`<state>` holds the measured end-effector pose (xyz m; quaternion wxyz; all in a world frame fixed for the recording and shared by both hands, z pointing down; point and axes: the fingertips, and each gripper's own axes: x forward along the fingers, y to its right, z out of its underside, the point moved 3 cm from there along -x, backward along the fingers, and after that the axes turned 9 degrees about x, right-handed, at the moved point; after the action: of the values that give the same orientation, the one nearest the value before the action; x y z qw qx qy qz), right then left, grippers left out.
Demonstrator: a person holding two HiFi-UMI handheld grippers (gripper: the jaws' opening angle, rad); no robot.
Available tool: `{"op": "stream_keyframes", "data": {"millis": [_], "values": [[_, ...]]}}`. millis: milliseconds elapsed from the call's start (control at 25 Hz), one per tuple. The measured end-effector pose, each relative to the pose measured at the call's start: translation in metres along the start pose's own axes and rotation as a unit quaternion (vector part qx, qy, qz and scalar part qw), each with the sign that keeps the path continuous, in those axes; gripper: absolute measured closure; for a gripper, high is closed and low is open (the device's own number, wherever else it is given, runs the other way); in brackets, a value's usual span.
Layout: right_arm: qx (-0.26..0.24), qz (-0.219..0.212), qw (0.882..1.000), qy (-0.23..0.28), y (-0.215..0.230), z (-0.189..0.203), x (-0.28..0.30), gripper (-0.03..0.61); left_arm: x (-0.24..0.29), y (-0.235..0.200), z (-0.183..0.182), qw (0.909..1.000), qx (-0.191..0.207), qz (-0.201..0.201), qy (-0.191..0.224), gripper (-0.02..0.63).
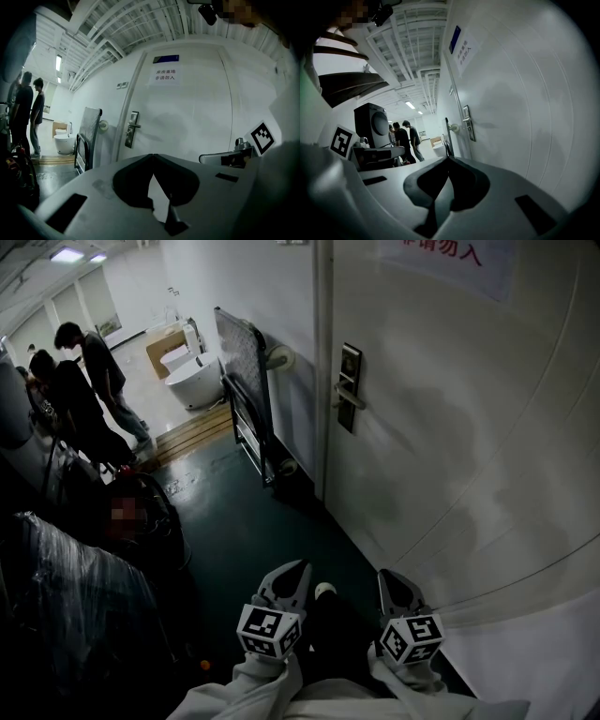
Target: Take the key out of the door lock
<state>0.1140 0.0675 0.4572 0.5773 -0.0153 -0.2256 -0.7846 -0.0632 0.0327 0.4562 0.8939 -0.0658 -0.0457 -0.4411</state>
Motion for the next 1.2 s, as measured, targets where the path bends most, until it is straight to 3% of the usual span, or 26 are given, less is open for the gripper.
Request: {"op": "stream_keyframes", "data": {"millis": [360, 1200], "values": [[0.005, 0.001, 1.000, -0.011, 0.024, -0.012, 0.046, 0.528, 0.042, -0.027, -0.001, 0.9999, -0.002, -0.004, -0.011, 0.601], [-0.005, -0.034, 0.999, -0.023, 0.062, -0.087, 0.205, 0.526, 0.177, -0.121, -0.034, 0.9995, -0.002, -0.030, -0.012, 0.601]]}}
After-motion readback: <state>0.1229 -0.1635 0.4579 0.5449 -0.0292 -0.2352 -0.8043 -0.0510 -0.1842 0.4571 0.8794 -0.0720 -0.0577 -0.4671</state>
